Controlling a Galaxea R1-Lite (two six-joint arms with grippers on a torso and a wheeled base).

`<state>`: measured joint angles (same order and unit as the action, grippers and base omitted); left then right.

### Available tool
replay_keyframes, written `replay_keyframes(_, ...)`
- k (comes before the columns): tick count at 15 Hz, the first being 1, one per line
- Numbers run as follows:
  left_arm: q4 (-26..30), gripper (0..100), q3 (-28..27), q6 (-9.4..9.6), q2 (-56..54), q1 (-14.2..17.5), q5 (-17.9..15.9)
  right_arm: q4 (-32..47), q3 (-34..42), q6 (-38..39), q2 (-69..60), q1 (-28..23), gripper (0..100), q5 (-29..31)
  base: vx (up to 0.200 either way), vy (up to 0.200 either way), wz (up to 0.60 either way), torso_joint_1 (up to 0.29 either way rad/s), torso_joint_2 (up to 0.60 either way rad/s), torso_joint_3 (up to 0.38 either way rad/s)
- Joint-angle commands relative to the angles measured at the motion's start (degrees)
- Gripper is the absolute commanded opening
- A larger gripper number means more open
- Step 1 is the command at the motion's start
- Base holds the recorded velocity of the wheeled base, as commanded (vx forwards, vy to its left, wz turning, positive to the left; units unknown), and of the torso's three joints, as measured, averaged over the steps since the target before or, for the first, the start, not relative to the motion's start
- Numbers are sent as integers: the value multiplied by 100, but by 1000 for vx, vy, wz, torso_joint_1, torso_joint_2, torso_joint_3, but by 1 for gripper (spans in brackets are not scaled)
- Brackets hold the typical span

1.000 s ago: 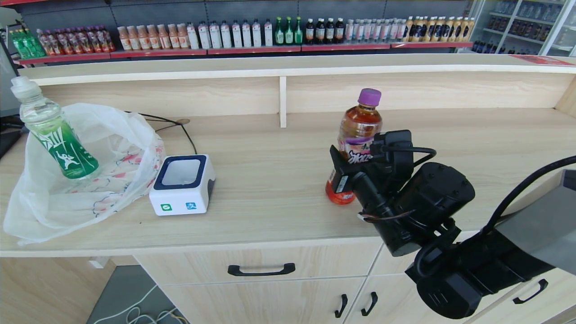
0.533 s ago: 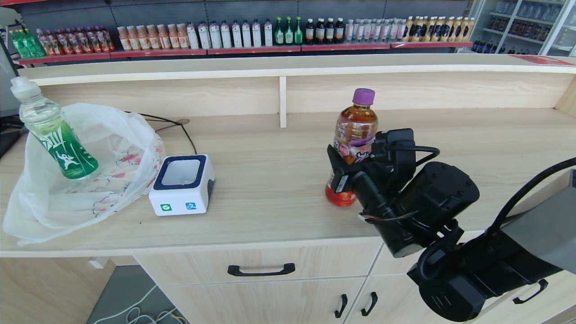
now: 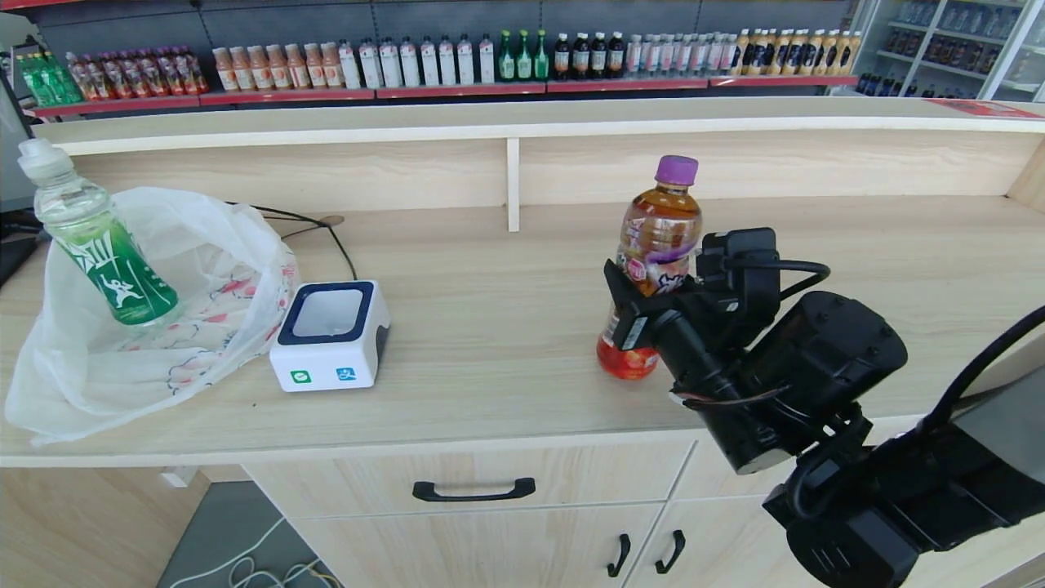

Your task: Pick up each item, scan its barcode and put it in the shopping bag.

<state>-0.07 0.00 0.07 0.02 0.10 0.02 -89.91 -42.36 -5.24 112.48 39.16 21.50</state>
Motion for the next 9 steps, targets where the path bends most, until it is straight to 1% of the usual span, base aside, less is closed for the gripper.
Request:
replay_keyframes(1,-1,100,0,1,-2,-1,-2,-9,193,102,-288,189,0,-6,0,0,0,0,0,0)
replay_keyframes(4,-1,100,0,1,-2,-1,6,-9,510,111,-666,523,0,-23,0,0,0,0,0,0)
replay_keyframes(6,-1,100,0,1,-2,-1,-2,-9,879,120,-983,787,0,-23,0,0,0,0,0,0)
replay_keyframes(8,-1,100,0,1,-2,-1,6,-9,1353,120,-1405,1156,0,-23,0,0,0,0,0,0)
replay_keyframes(9,-1,100,0,1,-2,-1,-2,-9,1564,120,-1580,1208,0,-32,0,0,0,0,0,0)
